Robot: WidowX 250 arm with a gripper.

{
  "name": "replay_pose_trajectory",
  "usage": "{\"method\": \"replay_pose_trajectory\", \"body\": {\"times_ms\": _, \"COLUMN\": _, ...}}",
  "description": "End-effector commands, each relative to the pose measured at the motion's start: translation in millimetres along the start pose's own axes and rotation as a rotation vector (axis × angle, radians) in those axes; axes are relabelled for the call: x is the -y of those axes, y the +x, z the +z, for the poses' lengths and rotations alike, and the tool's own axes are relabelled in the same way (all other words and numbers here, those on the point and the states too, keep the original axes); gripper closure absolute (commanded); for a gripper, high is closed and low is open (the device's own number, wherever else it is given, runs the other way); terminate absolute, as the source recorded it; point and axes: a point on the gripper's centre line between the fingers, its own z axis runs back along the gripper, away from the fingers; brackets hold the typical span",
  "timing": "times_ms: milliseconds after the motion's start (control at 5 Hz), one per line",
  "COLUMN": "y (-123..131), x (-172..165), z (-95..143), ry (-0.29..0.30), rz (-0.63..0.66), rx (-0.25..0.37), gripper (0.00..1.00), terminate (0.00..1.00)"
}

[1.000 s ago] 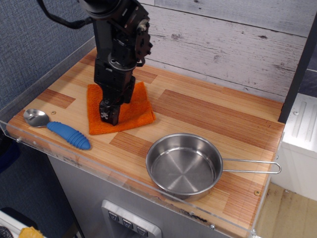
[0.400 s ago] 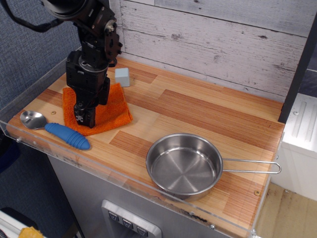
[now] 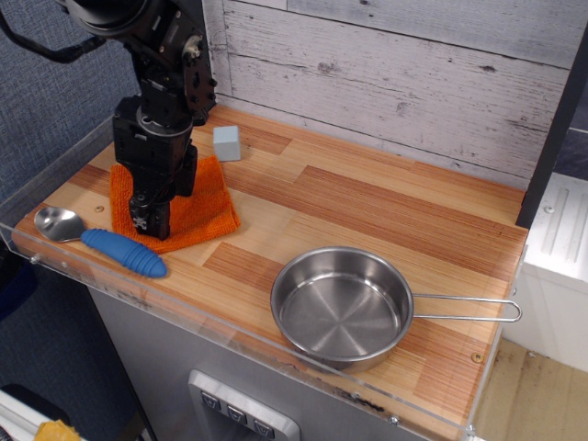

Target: Move orange cloth above blue spoon with bottom corner under handle

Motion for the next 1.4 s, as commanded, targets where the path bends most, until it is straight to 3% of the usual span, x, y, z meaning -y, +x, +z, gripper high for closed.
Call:
{"method": "replay_pose_trajectory", "body": {"times_ms": 0, "y": 3, "x": 16, "z": 45, "ry": -0.130, "rz": 0.023, "rx": -0.011, "gripper": 0.00, "terminate": 0.00}}
{"method": "replay_pose_trajectory", "body": {"times_ms": 600, "y": -14, "x": 17, "z": 106, "ry": -0.227, "rz": -0.009, "rx": -0.032, "gripper": 0.00, "terminate": 0.00}}
{"method": "replay_pose_trajectory", "body": {"times_ms": 1200, "y": -14, "x": 17, "z": 106, "ry": -0.227, "rz": -0.009, "rx": -0.032, "gripper": 0.00, "terminate": 0.00}}
